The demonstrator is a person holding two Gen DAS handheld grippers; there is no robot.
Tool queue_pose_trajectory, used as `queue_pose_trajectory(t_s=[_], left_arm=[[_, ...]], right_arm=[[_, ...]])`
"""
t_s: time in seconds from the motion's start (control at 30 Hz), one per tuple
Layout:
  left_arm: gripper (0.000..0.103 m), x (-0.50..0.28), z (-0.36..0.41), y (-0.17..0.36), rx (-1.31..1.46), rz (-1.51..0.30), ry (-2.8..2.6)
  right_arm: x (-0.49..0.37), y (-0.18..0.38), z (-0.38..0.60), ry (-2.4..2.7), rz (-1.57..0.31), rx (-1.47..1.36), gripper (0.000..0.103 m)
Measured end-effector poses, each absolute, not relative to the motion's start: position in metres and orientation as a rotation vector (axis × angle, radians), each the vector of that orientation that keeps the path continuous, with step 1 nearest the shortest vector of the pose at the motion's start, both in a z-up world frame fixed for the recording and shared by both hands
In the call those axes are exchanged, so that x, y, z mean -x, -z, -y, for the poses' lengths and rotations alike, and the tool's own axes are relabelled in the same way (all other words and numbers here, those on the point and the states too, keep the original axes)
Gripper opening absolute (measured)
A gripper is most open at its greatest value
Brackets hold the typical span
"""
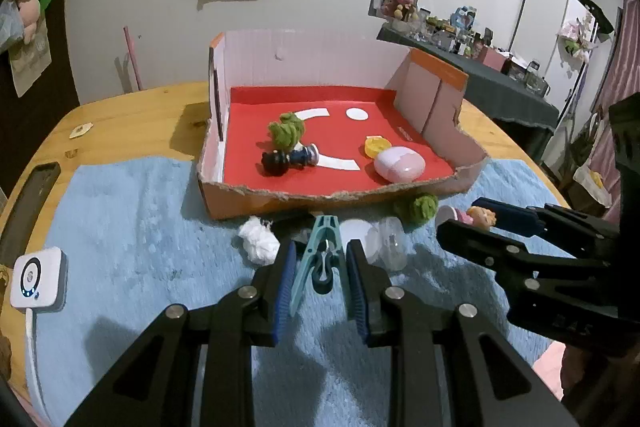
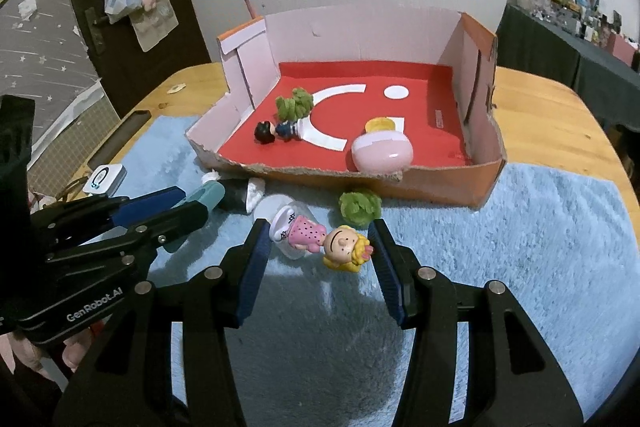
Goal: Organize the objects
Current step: 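Carry the clothespin and doll over the red-lined box with both tools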
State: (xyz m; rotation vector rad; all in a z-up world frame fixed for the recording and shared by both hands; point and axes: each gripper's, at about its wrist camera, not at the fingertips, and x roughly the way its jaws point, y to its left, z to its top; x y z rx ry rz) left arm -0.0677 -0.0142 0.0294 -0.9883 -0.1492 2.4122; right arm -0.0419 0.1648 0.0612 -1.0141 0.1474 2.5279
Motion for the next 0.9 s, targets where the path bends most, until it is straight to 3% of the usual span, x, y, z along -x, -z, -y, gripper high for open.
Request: queue_pose_trajectory(t_s=[0.9], left_arm=[[0.027, 0.118, 0.007, -0.042, 0.994, 0.133, -2.432]], right_arm=[[0.063, -0.084, -0.182, -2.544, -0.107, 0.965, 0.049]])
